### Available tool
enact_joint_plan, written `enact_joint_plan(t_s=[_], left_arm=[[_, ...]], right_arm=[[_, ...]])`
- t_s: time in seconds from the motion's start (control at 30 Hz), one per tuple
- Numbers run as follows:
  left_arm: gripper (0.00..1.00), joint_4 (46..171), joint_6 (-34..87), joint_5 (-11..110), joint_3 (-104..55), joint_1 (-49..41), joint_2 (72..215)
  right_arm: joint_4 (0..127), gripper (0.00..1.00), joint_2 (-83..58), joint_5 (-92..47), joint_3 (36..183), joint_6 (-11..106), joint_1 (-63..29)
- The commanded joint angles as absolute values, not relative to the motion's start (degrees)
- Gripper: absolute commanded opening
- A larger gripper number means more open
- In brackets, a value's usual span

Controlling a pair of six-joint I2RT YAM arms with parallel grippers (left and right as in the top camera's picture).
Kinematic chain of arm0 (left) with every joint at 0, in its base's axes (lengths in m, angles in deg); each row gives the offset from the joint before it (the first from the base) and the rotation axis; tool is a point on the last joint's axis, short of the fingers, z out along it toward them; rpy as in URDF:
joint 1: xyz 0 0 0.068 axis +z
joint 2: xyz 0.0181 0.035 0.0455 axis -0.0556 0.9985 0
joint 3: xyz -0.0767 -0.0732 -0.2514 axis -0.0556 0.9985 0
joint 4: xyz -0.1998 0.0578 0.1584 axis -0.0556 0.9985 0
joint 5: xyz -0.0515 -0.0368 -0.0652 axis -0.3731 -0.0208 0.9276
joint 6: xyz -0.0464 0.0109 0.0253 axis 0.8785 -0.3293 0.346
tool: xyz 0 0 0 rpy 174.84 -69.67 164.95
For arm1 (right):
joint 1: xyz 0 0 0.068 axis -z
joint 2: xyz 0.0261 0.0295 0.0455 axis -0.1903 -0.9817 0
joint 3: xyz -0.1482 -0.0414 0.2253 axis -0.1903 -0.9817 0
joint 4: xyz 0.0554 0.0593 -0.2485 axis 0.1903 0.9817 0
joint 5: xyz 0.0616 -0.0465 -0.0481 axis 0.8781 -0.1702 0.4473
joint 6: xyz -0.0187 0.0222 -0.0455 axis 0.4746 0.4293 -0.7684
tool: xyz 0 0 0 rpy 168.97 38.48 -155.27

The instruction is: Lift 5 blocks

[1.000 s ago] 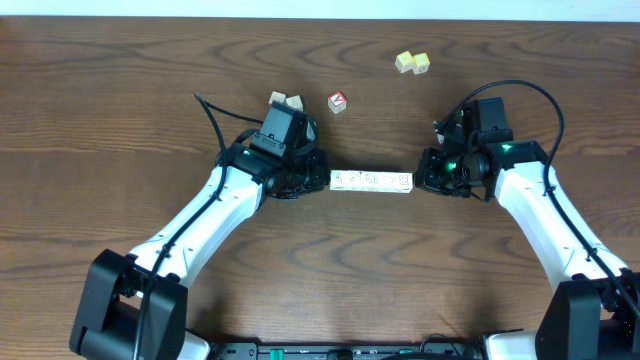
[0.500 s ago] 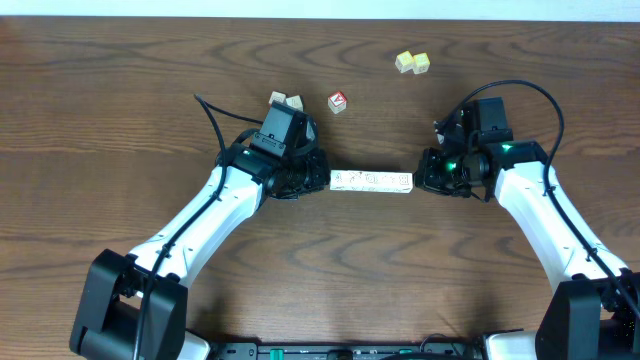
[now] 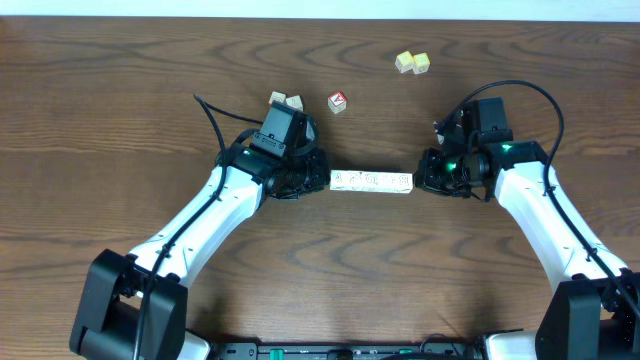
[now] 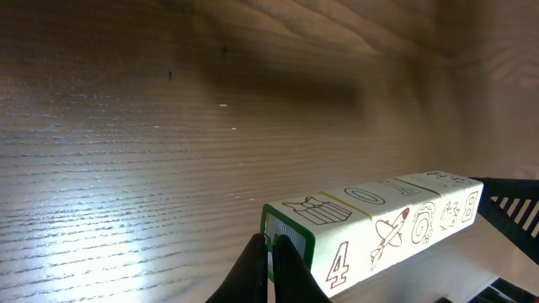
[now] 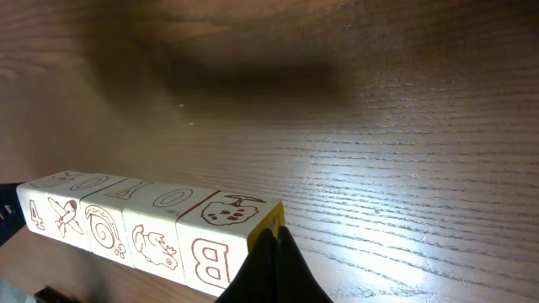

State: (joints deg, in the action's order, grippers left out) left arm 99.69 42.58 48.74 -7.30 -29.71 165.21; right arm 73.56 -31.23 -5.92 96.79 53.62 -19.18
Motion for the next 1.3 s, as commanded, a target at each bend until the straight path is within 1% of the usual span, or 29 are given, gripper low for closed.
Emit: enact_joint_plan(t_s=[0.0, 1.27], left_arm=[[0.07, 97.66, 43.08, 58.2, -11.01, -33.17, 163.83], [0.07, 97.68, 43.08, 58.2, -11.01, -33.17, 163.83]], right_arm=[[73.15, 0.01, -29.74, 10.58, 98.34, 54.37, -21.58], [73.39, 0.01, -29.74, 9.75, 98.34, 54.37, -21.58]])
